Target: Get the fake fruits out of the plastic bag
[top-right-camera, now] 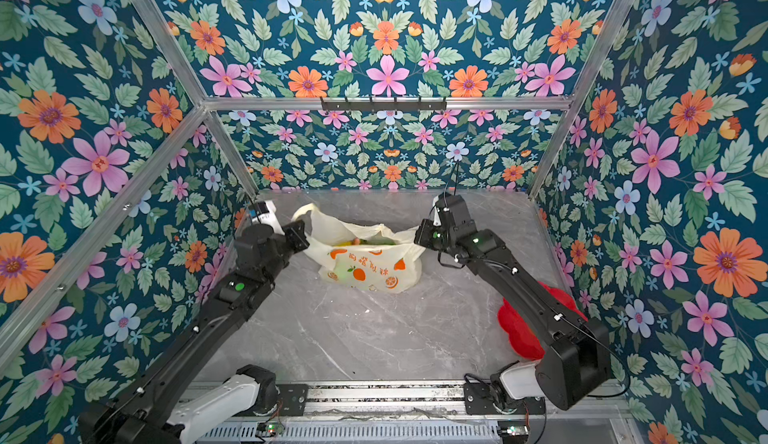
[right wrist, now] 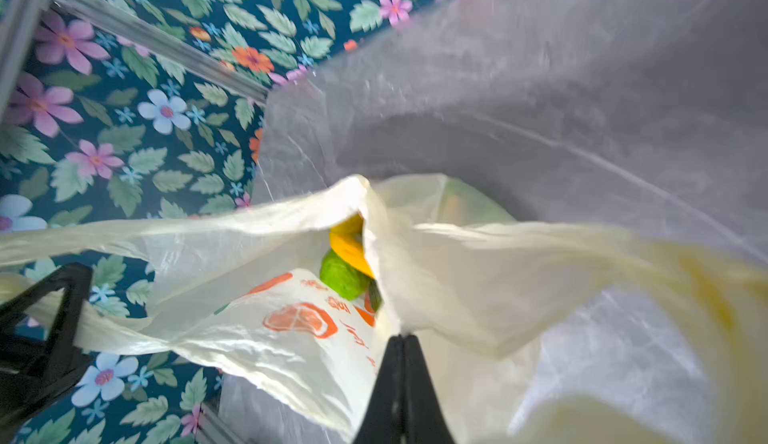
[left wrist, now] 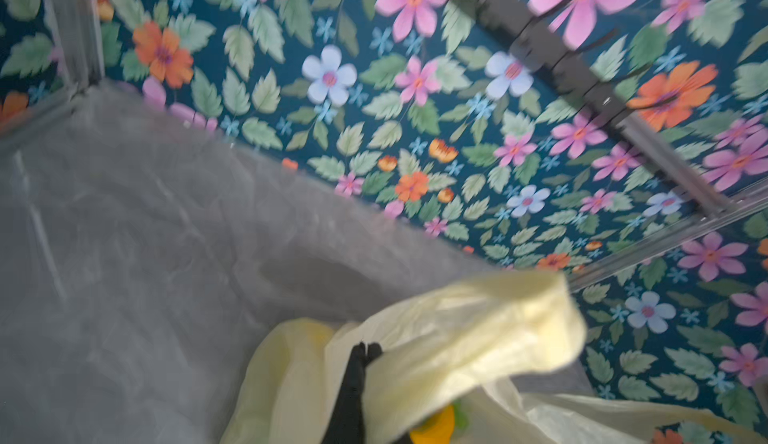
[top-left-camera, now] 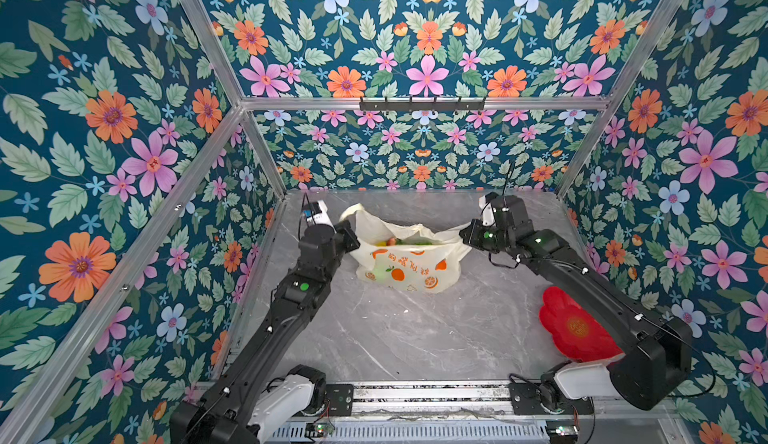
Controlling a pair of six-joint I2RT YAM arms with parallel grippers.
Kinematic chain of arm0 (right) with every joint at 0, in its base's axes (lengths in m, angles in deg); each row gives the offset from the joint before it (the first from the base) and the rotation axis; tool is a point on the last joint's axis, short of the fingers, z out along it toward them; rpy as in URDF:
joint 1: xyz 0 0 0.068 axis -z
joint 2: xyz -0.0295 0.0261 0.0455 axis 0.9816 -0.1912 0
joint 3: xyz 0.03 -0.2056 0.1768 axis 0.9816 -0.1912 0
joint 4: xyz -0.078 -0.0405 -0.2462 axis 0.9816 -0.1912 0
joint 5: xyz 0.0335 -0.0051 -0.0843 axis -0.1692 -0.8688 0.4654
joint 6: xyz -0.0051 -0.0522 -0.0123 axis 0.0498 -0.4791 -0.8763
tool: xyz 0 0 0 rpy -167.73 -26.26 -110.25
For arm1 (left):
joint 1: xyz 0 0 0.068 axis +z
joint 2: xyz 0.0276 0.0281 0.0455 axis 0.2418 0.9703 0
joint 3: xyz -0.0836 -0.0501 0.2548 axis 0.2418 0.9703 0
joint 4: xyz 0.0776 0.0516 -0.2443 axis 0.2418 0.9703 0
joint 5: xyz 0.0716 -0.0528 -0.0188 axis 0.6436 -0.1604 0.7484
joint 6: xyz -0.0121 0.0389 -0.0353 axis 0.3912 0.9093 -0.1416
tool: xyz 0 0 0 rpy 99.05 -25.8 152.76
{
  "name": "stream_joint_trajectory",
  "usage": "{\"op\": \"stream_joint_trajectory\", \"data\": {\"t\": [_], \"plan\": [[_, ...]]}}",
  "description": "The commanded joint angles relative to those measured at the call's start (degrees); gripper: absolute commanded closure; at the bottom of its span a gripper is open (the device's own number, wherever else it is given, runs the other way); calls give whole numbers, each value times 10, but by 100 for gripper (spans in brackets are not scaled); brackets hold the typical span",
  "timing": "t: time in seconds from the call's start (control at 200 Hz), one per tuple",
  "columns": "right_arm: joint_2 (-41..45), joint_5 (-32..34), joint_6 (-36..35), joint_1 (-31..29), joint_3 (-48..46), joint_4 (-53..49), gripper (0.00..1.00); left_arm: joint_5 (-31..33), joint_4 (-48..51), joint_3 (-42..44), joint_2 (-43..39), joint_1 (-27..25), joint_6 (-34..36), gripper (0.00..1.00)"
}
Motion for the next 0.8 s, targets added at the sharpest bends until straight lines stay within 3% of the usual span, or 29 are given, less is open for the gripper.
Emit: {"op": "stream_joint_trajectory", "data": {"t": [0.0, 0.135, 0.29, 0.45, 0.63, 0.795], "plan": [[24, 14, 12, -28, -82, 107, 100, 53, -15, 91, -49, 1, -53, 100], [41, 46, 33, -42, -174, 151, 100, 43, 23, 145, -44, 26, -75, 100], [64, 74, 18, -60, -212, 169, 100, 9, 90, 103, 22, 45, -63, 100], [60, 112, -16, -92, -188, 147, 100, -7, 174, 45, 51, 42, -30, 71], [55, 122, -36, -95, -187, 138, 100, 26, 277, -2, -10, 26, -12, 37], [49, 121, -48, -96, -184, 134, 100, 57, 377, -91, -29, 2, -1, 21]]}}
